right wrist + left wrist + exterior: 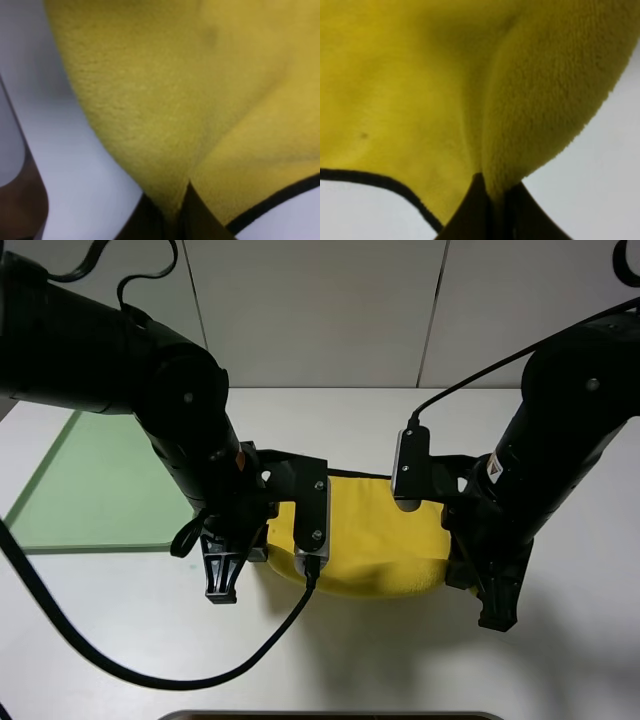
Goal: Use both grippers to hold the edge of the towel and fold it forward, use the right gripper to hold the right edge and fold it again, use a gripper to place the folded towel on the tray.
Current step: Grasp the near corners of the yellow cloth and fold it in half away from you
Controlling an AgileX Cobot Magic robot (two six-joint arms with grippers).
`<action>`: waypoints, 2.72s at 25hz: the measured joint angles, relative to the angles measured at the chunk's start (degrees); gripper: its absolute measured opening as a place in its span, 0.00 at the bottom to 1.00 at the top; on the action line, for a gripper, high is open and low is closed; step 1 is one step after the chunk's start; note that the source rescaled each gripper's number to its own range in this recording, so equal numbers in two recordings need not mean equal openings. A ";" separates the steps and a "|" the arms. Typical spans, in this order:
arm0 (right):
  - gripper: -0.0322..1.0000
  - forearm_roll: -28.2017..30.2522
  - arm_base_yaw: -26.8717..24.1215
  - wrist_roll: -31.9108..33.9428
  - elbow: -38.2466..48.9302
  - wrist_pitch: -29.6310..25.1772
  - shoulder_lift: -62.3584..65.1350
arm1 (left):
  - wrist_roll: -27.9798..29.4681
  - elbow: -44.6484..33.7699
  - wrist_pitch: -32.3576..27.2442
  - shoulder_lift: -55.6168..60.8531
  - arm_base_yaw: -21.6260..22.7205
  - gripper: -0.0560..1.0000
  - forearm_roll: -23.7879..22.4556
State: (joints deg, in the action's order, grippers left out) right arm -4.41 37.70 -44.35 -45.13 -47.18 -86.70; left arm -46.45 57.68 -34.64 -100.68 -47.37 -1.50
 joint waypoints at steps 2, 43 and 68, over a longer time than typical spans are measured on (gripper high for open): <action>0.03 -0.05 0.00 0.12 0.00 -0.46 1.46 | 0.05 0.00 -0.13 0.80 0.00 0.05 -0.18; 0.03 15.24 -0.40 9.46 -0.05 4.77 2.24 | 2.42 5.35 10.24 -3.02 4.69 0.05 -8.72; 0.03 19.55 -6.32 10.57 -0.05 14.47 -2.34 | 2.42 6.34 25.97 -10.87 7.24 0.05 -9.53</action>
State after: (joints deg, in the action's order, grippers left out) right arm 15.14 31.38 -33.78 -45.18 -32.72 -89.04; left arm -44.03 64.02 -8.67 -111.55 -40.13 -11.03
